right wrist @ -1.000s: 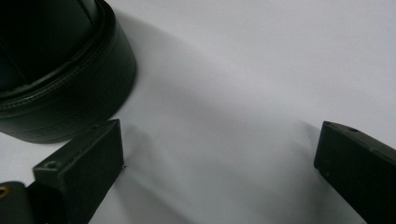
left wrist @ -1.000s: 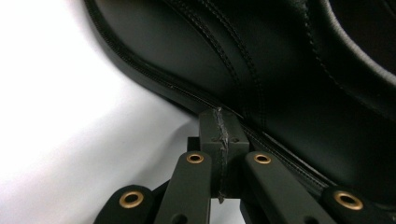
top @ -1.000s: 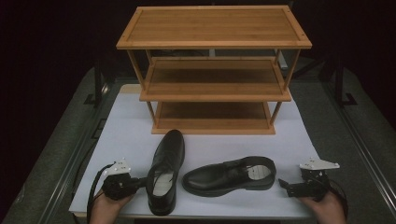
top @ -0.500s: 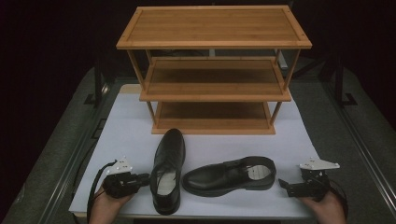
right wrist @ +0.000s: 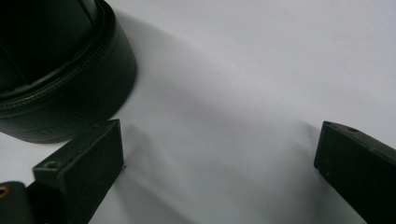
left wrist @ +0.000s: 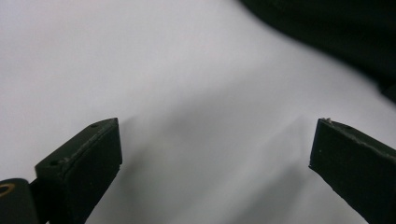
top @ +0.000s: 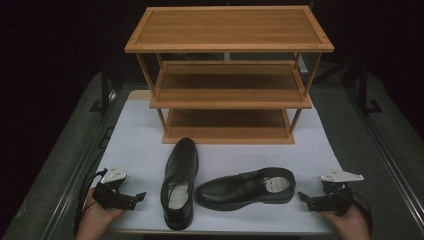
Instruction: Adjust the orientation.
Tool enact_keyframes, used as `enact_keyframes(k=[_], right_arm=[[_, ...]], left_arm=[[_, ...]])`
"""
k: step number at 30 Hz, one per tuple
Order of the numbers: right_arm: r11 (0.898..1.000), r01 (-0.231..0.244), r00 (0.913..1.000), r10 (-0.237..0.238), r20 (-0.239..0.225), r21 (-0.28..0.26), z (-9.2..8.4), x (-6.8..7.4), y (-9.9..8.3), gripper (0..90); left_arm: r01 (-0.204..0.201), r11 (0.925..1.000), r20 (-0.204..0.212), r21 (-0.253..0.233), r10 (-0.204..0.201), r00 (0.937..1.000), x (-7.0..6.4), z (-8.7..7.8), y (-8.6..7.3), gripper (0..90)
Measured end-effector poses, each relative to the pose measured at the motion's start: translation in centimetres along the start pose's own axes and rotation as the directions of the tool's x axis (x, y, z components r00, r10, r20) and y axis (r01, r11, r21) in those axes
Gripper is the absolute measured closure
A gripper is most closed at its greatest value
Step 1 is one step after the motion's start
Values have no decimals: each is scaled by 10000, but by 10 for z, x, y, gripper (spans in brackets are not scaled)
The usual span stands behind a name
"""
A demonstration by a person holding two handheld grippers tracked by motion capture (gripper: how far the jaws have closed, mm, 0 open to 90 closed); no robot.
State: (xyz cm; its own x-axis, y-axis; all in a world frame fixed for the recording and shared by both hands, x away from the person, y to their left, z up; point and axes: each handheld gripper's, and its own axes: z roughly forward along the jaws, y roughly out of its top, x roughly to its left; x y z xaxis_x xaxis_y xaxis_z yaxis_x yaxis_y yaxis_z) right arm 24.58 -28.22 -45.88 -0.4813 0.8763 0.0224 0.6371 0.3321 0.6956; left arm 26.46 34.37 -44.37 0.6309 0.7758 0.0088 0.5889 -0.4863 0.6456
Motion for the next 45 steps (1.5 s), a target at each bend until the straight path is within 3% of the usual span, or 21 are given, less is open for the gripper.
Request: enact_keyframes(k=[8,16,19,23,26,31,37,45], right_arm=[[10000,-5,10000,5,12,32,0,0,0,10],[10000,-41,10000,41,-53,70,0,-1,2,17],[9997,-143,9998,140,-120,-200,-7,-5,4,147],[9956,-244,9997,234,-116,-907,-16,-9,12,233],[9946,-364,9983,318,-479,-971,-16,-12,19,363],[9950,-12,9965,-72,-831,-1000,-15,-17,32,621],[9947,123,9870,-285,-1581,-1025,-10,-20,42,879],[9934,810,9631,-990,-2502,-814,14,-21,55,897]], left_arm=[[-157,9984,42,-548,160,9999,3,2,-8,0],[-138,9982,35,-591,141,9999,3,2,-8,0],[-141,9981,25,-601,143,9999,3,2,-8,0],[-156,9979,6,-627,156,9999,2,2,-9,0],[-164,9979,2,-632,164,9999,2,2,-9,0],[-152,9979,5,-629,152,9999,2,2,-9,0],[-152,9979,5,-629,153,9999,2,2,-9,0],[-141,9979,11,-625,142,9999,3,2,-9,0]])
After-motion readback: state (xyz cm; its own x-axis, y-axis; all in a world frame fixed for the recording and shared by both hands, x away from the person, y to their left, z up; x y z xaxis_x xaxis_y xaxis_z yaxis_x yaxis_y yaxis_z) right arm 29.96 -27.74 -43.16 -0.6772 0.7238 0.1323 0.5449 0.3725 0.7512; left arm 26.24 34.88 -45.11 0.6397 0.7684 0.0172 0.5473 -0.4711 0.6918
